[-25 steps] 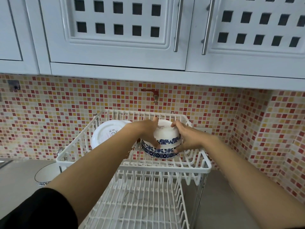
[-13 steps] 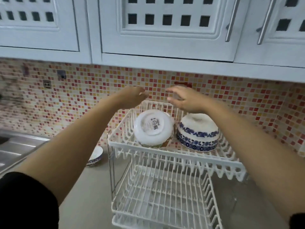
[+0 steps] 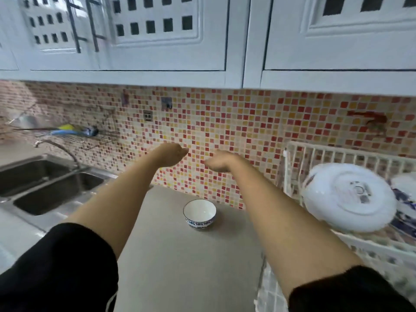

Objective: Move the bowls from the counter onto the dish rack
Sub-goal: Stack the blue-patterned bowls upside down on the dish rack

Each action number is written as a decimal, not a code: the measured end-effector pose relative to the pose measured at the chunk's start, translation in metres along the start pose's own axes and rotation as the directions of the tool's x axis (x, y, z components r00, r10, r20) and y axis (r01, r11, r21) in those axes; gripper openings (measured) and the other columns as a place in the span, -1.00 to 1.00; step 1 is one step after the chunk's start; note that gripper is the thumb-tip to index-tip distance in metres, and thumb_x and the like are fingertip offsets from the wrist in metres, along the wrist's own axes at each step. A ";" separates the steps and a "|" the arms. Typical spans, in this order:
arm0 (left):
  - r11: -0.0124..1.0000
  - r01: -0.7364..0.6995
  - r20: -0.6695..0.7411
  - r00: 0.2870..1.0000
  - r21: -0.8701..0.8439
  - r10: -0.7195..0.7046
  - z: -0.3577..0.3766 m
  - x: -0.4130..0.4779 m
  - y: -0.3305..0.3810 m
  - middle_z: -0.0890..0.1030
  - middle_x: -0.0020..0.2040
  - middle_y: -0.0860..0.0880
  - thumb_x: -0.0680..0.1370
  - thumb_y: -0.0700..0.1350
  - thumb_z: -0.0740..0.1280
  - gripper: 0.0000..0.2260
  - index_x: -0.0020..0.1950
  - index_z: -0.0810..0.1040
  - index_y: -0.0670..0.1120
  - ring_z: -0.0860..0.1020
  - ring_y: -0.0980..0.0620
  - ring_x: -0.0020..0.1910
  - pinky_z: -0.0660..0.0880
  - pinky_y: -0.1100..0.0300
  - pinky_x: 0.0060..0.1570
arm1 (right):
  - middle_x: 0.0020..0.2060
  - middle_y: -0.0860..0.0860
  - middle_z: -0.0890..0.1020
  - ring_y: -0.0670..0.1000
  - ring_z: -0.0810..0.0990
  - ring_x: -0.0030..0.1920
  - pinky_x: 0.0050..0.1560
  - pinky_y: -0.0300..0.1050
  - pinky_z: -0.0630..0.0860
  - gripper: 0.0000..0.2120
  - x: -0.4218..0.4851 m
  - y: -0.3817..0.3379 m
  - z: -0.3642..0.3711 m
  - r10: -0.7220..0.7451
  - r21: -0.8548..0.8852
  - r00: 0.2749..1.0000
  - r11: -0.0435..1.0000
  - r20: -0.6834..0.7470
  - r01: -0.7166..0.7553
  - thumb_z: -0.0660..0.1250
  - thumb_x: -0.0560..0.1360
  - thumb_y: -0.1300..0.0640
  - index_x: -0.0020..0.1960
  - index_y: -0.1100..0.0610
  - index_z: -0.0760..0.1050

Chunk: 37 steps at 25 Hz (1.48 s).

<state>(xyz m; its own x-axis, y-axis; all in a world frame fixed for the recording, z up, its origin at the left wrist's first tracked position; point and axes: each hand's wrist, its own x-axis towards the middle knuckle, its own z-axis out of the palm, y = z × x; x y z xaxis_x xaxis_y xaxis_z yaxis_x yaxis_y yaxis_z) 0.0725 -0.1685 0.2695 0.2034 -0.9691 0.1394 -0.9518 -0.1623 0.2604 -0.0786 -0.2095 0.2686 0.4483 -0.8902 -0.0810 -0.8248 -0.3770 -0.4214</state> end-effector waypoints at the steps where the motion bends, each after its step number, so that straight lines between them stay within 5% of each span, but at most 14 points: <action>1: 1.000 0.014 0.040 0.999 -0.020 -0.013 0.011 0.011 -0.016 0.49 0.32 -0.22 0.65 0.01 -0.01 -0.58 0.33 0.43 -0.20 0.44 -0.21 0.31 0.34 -0.05 0.31 | 0.29 0.11 0.47 0.15 0.50 0.21 0.21 -0.05 0.45 -0.60 0.018 -0.001 0.021 0.058 0.080 0.998 0.995 0.002 -0.058 0.10 0.59 0.04 0.36 0.18 0.34; 4: 0.997 0.030 0.143 0.990 -0.076 -0.019 0.058 0.038 -0.058 0.55 0.24 -0.22 0.64 0.06 0.00 -0.53 0.24 0.47 -0.27 0.50 -0.20 0.22 0.39 -0.01 0.22 | 0.34 0.17 0.42 0.19 0.44 0.29 0.22 -0.04 0.41 -0.49 0.051 0.018 0.083 0.270 0.274 0.960 0.931 -0.075 -0.241 0.11 0.59 -0.02 0.42 0.26 0.23; 7: 0.998 0.030 0.232 0.973 -0.054 -0.017 0.117 0.060 -0.094 0.46 0.35 -0.25 0.63 0.07 0.03 -0.52 0.35 0.39 -0.27 0.41 -0.22 0.34 0.31 -0.01 0.32 | 0.45 0.18 0.24 0.21 0.32 0.40 0.32 0.03 0.33 -0.36 0.076 0.047 0.136 0.456 0.350 0.887 0.845 -0.075 -0.405 0.11 0.58 -0.11 0.50 0.25 0.07; 12: 0.993 0.088 0.331 0.942 -0.073 -0.060 0.214 0.094 -0.124 0.45 0.35 -0.28 0.62 0.11 0.05 -0.48 0.39 0.30 -0.26 0.41 -0.24 0.33 0.36 -0.02 0.28 | 0.38 0.18 0.36 0.20 0.43 0.31 0.21 -0.01 0.42 -0.42 0.113 0.090 0.203 0.597 0.431 0.796 0.745 -0.093 -0.509 0.15 0.56 -0.12 0.43 0.24 0.22; 17: 0.963 0.206 0.403 0.907 -0.173 -0.122 0.292 0.113 -0.127 0.40 0.38 -0.27 0.62 0.08 0.05 -0.46 0.49 0.10 -0.23 0.38 -0.23 0.36 0.32 0.00 0.31 | 0.36 0.24 0.38 0.20 0.43 0.30 0.25 -0.02 0.42 -0.36 0.157 0.119 0.259 0.702 0.487 0.710 0.600 0.059 -0.634 0.11 0.56 -0.17 0.39 0.32 0.25; 19: 0.941 0.249 0.469 0.875 -0.229 -0.117 0.313 0.114 -0.127 0.38 0.40 -0.28 0.61 0.09 0.04 -0.41 0.53 -0.01 -0.21 0.37 -0.24 0.37 0.31 0.00 0.34 | 0.33 0.21 0.43 0.15 0.53 0.15 0.03 -0.06 0.55 -0.35 0.168 0.122 0.275 0.719 0.567 0.687 0.524 0.105 -0.635 0.14 0.54 -0.19 0.38 0.32 0.28; 26: 0.821 0.402 0.445 0.871 -0.405 -0.207 0.331 0.114 -0.120 0.36 0.41 -0.30 0.62 0.05 0.07 -0.40 0.54 -0.07 -0.21 0.37 -0.25 0.37 0.29 0.03 0.33 | 0.28 0.24 0.43 0.21 0.51 0.16 -0.38 -0.49 0.48 -0.65 0.182 0.114 0.293 0.657 0.676 0.717 0.422 0.231 -0.605 0.11 0.56 0.32 0.32 0.39 0.26; 30: 0.800 0.402 0.396 0.890 -0.446 -0.226 0.295 0.128 -0.138 0.47 0.28 -0.33 0.61 0.04 0.09 -0.49 0.45 0.17 -0.26 0.53 -0.30 0.17 0.58 0.00 -0.07 | 0.21 0.12 0.33 0.25 0.51 0.08 -0.37 -0.01 0.65 -0.69 0.174 0.101 0.267 0.519 0.760 0.826 0.440 0.219 -0.478 0.07 0.51 0.40 0.17 0.13 0.15; 33: 0.771 0.370 0.267 0.927 -0.518 -0.264 0.240 0.135 -0.146 0.53 0.11 -0.25 0.62 0.01 0.07 -0.62 0.31 0.35 -0.21 0.57 -0.23 -0.01 0.62 -0.04 -0.11 | 0.19 0.04 0.36 0.13 0.46 0.12 -0.38 -0.17 0.62 -0.60 0.158 0.076 0.228 0.397 0.758 0.909 0.554 0.123 -0.344 0.09 0.51 0.37 0.23 0.02 0.13; 37: 0.789 0.119 -0.016 0.987 -0.602 -0.161 0.160 0.120 -0.136 0.52 0.01 -0.16 0.63 0.02 0.05 -0.64 0.32 0.39 -0.13 0.54 -0.07 -0.21 0.53 0.26 -0.46 | 0.14 -0.04 0.38 0.06 0.43 0.13 -0.14 -0.01 0.66 -0.53 0.130 0.034 0.158 0.260 0.832 0.964 0.546 -0.055 -0.100 0.12 0.50 0.38 0.22 -0.09 0.13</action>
<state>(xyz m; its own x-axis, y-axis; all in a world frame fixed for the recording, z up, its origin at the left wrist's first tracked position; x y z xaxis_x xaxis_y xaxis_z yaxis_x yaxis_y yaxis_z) 0.1899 -0.2920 0.0973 0.3579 -0.9271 0.1111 -0.5886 -0.1316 0.7977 0.0059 -0.2973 0.1015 0.1989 -0.9702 -0.1384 -0.2081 0.0962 -0.9734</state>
